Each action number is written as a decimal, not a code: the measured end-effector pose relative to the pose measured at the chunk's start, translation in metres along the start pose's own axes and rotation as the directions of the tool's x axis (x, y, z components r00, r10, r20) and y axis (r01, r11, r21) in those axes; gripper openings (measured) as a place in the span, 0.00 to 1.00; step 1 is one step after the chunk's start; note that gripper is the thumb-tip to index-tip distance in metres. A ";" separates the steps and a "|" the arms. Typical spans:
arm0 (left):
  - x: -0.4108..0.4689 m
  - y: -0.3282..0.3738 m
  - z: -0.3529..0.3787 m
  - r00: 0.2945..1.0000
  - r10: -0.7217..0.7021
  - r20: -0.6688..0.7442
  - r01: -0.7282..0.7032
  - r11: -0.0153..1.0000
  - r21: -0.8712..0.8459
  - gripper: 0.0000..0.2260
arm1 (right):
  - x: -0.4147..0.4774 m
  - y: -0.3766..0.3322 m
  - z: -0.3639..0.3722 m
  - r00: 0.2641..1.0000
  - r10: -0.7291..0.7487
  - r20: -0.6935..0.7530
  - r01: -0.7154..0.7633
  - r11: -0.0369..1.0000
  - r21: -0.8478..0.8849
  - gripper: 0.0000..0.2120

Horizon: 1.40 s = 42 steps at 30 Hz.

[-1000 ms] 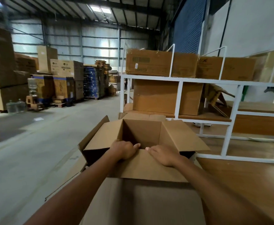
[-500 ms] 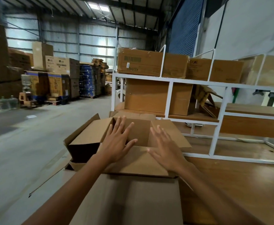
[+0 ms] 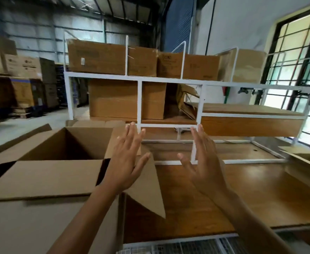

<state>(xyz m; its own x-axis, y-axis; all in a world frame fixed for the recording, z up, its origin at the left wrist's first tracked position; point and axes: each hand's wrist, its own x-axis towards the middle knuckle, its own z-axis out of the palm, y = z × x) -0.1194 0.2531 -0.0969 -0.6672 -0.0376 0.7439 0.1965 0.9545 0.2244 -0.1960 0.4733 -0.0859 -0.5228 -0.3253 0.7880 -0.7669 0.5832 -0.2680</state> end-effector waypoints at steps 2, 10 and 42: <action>0.019 0.031 0.024 0.999 0.043 -0.017 -0.043 0.998 -0.046 0.30 | -0.009 0.036 -0.021 0.999 0.028 -0.029 -0.029 0.999 -0.037 0.35; 0.099 0.140 0.122 0.985 0.162 -0.055 -0.170 0.958 -0.229 0.28 | -0.023 0.161 -0.101 0.979 0.193 -0.061 -0.201 0.958 -0.203 0.36; 0.354 0.513 0.633 0.887 0.457 0.070 -0.278 0.649 -0.708 0.30 | -0.040 0.690 -0.308 0.753 0.540 -0.376 -0.658 0.604 -0.450 0.21</action>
<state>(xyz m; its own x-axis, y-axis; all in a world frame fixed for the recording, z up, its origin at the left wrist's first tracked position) -0.7095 0.9171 -0.1168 -0.5521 0.4236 0.7182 0.8222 0.4199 0.3843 -0.5896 1.1175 -0.1313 -0.6675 0.3501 0.6572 0.0483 0.9011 -0.4309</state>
